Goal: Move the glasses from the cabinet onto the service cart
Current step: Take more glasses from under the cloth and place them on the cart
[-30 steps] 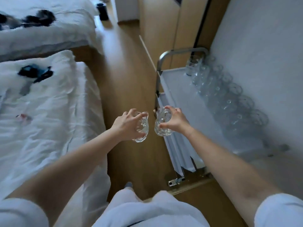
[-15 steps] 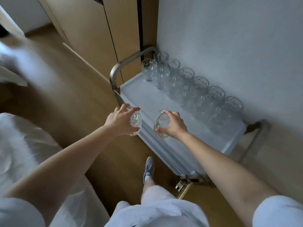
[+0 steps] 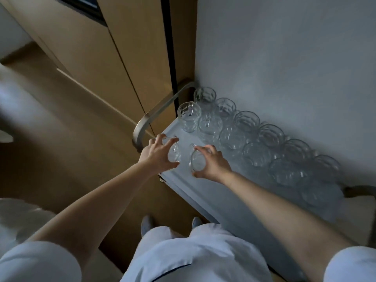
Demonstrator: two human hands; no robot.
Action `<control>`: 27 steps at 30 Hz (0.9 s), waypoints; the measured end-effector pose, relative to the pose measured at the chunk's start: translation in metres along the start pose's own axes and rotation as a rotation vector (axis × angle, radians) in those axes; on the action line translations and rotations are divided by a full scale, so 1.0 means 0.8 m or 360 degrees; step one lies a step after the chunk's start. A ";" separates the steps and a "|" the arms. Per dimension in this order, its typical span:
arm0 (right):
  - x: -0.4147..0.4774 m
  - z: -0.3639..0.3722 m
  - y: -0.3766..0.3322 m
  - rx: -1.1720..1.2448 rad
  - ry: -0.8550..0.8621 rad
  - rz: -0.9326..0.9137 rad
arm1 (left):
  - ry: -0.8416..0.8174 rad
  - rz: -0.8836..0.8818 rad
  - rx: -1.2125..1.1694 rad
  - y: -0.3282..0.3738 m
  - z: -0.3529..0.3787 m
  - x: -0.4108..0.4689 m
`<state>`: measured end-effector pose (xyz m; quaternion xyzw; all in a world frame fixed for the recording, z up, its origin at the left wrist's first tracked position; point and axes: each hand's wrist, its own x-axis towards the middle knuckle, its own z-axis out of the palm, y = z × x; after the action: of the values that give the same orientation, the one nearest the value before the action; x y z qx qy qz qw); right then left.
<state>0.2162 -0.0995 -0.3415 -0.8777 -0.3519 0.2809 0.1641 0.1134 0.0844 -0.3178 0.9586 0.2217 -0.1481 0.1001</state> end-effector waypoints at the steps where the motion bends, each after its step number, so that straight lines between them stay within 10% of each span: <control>1: 0.005 0.003 -0.003 0.0002 0.0001 0.0026 | -0.0022 0.0022 0.0008 -0.005 0.001 0.014; 27: 0.107 0.046 -0.094 0.0260 0.0466 0.0931 | -0.0398 0.0103 -0.0459 -0.037 -0.002 0.157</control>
<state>0.2052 0.0171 -0.3658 -0.9565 -0.0342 0.2144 0.1951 0.2077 0.1607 -0.3612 0.9151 0.1954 -0.2296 0.2679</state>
